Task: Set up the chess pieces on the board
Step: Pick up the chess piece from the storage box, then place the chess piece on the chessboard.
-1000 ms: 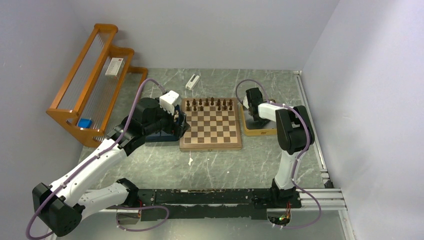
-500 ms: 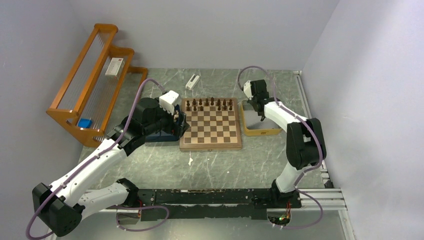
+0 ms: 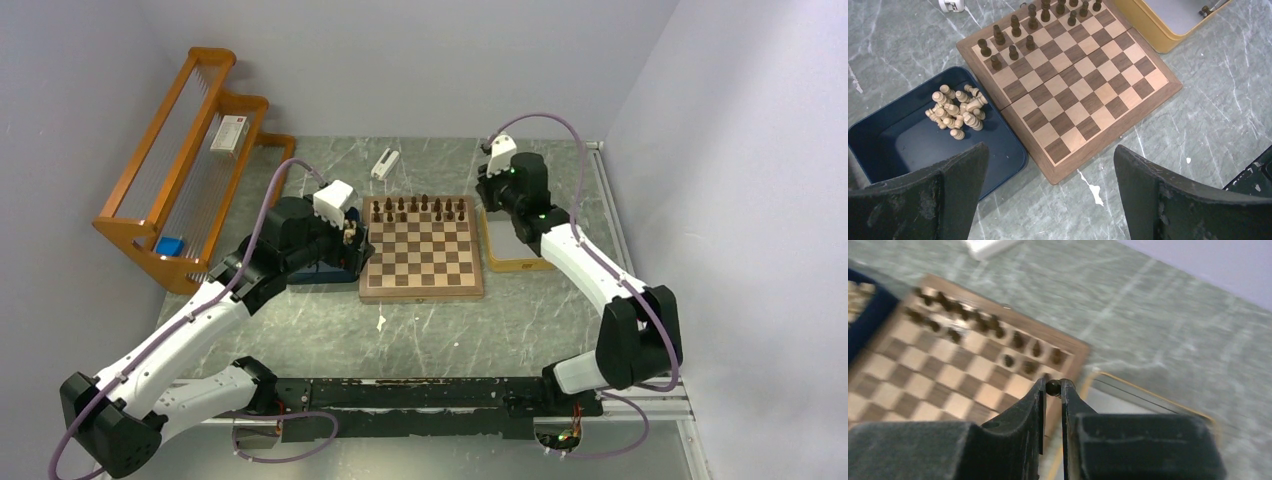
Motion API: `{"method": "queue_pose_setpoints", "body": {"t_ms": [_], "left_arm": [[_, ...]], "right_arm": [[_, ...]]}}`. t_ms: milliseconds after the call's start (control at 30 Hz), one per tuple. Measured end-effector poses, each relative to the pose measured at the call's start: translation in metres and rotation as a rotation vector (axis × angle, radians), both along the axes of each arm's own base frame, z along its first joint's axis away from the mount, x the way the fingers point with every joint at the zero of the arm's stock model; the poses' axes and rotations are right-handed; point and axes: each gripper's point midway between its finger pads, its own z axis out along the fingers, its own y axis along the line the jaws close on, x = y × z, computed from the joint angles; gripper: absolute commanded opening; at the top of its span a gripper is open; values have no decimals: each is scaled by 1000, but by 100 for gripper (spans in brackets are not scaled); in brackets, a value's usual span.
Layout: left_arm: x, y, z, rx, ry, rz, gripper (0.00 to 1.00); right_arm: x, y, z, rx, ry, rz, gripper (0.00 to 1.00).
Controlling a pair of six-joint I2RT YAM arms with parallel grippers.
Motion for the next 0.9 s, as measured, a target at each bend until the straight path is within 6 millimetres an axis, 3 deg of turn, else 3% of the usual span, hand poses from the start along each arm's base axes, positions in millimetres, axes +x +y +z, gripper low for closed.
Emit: {"method": "queue_pose_setpoints", "body": {"t_ms": [333, 500, 633, 900], "left_arm": [[0, 3, 5, -7, -16, 12, 99], [1, 6, 9, -8, -29, 27, 99], [2, 8, 9, -5, -34, 38, 99], [3, 10, 9, -2, -37, 47, 99]], "right_arm": [[-32, 112, -26, 275, 54, 185, 14], [-34, 150, -49, 289, 59, 222, 14], [-27, 161, -59, 300, 34, 210, 14], [-11, 165, -77, 320, 9, 163, 14]]}}
